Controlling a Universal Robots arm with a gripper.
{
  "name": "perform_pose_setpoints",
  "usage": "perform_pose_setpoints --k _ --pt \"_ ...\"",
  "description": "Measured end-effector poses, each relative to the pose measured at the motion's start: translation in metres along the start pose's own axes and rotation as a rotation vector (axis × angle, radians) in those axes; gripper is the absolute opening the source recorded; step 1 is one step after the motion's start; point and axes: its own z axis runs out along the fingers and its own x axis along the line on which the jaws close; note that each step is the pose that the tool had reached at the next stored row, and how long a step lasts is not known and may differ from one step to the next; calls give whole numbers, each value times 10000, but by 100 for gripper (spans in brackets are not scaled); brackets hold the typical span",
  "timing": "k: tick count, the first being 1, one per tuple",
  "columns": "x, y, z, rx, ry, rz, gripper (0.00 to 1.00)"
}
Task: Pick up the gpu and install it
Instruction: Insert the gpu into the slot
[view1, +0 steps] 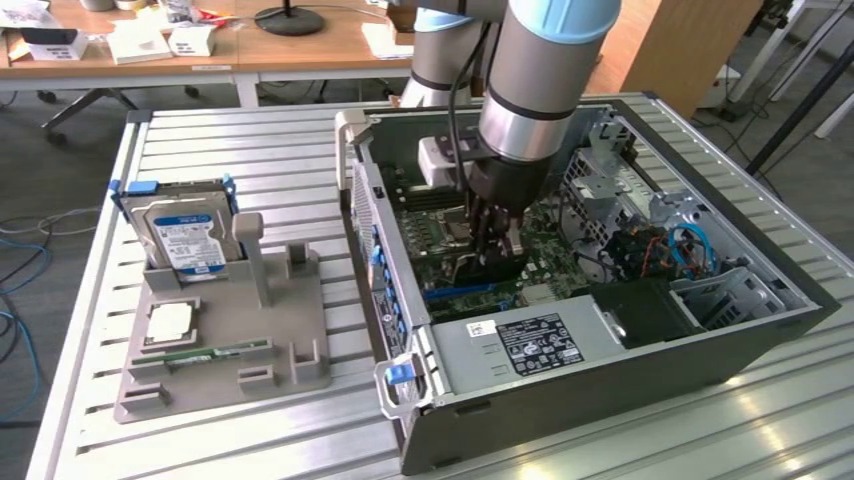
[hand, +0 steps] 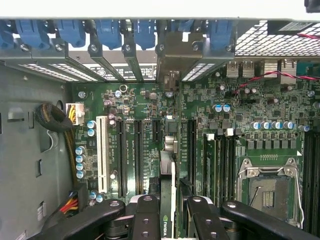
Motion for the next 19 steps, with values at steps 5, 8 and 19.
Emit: perform_pose_setpoints --k 5,8,19 --pt "0 0 5 -1 2 0 26" --pt "0 1 11 4 -4 0 26" --pt "1 2 11 26 -110 -1 26"
